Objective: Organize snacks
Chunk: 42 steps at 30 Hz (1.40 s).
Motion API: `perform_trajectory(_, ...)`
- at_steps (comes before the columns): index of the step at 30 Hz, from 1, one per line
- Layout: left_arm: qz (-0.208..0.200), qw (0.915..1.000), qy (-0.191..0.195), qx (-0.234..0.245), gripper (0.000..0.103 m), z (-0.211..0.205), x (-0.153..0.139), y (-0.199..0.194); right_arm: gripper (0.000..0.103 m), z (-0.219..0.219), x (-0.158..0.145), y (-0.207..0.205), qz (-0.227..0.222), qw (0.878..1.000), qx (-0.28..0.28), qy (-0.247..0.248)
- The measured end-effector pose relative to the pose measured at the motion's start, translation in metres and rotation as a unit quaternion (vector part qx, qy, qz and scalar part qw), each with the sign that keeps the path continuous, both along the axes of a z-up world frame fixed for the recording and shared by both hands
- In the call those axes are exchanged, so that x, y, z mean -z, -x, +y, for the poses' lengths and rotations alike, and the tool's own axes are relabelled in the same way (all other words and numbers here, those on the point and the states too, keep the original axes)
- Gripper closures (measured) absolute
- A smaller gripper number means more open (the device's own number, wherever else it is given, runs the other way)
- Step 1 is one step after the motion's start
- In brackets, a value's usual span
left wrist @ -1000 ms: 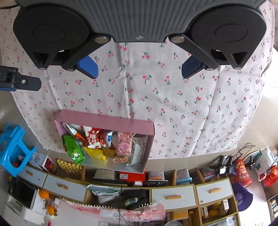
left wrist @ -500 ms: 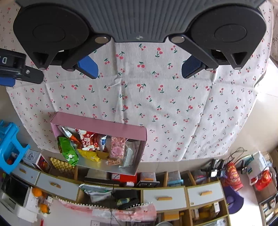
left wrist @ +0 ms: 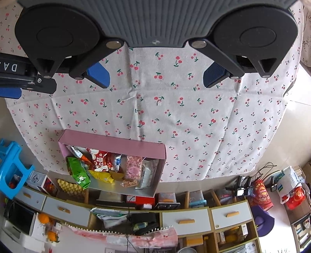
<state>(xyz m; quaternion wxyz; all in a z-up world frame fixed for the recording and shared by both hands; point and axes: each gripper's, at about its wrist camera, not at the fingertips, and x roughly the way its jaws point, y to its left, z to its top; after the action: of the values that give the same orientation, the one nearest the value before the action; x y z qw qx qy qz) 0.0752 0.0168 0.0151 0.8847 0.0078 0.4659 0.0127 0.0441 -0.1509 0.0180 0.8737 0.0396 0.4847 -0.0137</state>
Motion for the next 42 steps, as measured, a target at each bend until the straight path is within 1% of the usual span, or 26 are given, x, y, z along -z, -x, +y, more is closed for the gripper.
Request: perform_trajectory(42, -0.002, 1.0000, -0.004, -0.004, 0.001, 0.0008, -0.0007, -0.0001, 0.016, 0.0018, 0.0026, -0.0002, 0.004, 1.000, -0.003, 0.006)
